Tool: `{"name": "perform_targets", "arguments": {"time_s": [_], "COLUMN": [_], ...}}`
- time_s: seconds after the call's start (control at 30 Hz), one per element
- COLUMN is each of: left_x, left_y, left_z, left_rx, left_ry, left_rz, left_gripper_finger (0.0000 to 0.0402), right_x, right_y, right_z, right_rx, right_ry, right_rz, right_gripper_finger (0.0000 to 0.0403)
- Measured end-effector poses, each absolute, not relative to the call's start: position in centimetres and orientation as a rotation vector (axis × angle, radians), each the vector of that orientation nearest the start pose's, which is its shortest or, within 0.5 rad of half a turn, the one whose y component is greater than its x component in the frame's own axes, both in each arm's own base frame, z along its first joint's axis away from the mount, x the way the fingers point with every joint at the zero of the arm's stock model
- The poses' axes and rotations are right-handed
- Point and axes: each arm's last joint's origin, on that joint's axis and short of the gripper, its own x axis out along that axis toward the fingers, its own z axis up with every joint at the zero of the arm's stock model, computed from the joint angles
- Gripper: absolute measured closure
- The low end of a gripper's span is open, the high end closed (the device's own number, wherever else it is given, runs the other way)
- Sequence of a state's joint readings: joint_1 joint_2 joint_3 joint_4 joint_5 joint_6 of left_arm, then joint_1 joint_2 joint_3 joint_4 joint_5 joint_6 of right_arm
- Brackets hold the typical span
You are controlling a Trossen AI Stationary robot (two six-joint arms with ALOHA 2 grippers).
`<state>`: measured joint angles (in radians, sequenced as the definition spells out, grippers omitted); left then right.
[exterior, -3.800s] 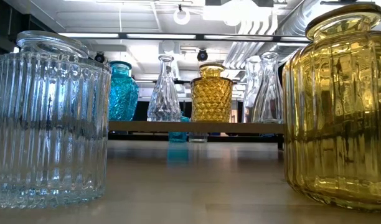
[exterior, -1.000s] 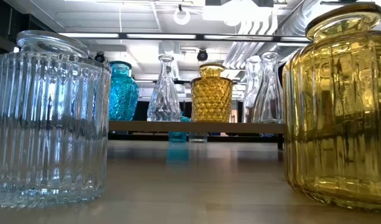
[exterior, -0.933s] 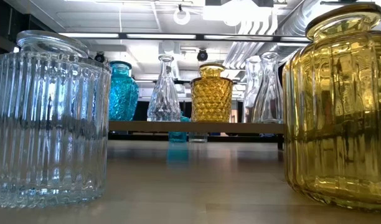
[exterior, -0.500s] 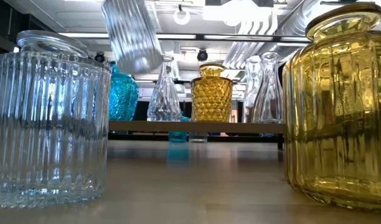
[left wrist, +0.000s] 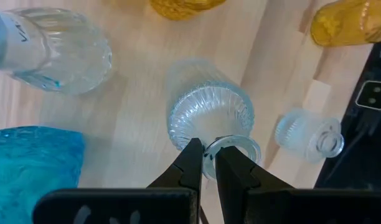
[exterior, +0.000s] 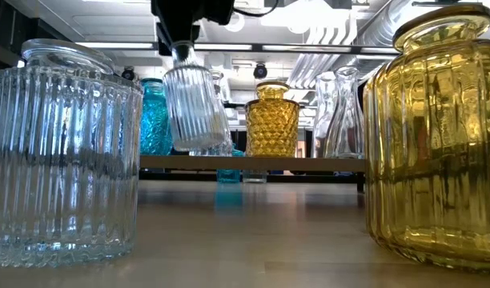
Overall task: Sort vases onto shelf
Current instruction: Put the bottom left transparent vase on the shelf
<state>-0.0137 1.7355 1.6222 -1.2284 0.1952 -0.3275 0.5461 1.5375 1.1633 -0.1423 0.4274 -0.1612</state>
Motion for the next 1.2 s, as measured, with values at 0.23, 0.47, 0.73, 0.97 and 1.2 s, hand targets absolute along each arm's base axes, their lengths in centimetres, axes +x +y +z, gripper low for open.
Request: {"name": "perform_targets", "arguments": {"time_s": [0.23, 0.47, 0.73, 0.97, 1.2], "left_x": [33.7, 33.7, 33.7, 33.4, 31.4], "left_y": [-0.7, -0.8, -0.7, -0.8, -3.9], "left_z": [30.1, 30.1, 30.2, 31.1, 34.7], "left_rx": [-0.412, -0.420, -0.411, -0.336, -0.126], "left_ry": [1.353, 1.350, 1.345, 1.311, 1.172], "left_rz": [0.069, 0.074, 0.086, 0.068, 0.056], "left_gripper_finger": [0.0380, 0.0349, 0.0344, 0.0336, 0.0354], "right_x": [29.9, 29.9, 29.9, 29.9, 29.8], "right_y": [16.8, 16.8, 16.8, 16.8, 16.9], "right_z": [28.7, 28.7, 28.7, 28.7, 28.7], "right_rx": [-0.398, -0.398, -0.398, -0.397, -0.398], "right_ry": [0.451, 0.452, 0.452, 0.451, 0.452], "right_rz": [0.152, 0.152, 0.152, 0.152, 0.151], "right_gripper_finger": [0.0402, 0.0402, 0.0402, 0.0402, 0.0402]}}
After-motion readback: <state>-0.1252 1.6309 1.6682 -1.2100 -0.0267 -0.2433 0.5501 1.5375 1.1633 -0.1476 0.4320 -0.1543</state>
